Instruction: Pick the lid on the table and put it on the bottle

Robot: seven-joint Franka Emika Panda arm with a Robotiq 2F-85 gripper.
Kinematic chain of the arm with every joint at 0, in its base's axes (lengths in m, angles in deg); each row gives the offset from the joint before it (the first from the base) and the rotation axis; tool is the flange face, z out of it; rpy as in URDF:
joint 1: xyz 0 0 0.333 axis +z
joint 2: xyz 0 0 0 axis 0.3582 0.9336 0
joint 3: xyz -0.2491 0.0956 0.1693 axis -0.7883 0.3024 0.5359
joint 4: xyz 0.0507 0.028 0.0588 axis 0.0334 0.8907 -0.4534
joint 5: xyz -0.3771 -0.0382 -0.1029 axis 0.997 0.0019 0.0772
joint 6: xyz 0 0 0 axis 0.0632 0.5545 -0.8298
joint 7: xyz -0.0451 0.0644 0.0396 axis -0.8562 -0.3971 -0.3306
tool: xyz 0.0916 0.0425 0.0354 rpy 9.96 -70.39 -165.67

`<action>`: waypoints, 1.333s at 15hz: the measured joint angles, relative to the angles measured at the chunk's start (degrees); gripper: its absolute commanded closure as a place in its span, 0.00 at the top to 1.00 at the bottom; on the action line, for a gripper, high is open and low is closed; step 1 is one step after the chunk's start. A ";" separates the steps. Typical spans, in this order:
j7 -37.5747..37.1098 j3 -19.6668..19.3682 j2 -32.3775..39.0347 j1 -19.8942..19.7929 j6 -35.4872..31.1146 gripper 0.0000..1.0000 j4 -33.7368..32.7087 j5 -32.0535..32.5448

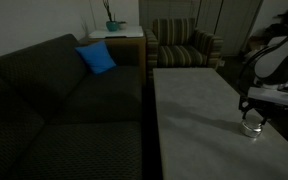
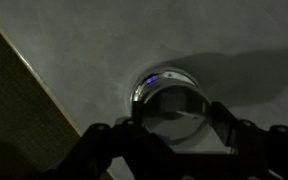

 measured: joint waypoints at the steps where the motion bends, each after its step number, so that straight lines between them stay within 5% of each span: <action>1: 0.16 -0.02 -0.18 0.00 -0.20 0.44 0.46 -0.51; 20: 9.32 3.04 -1.75 -4.92 -0.45 0.44 3.42 -7.86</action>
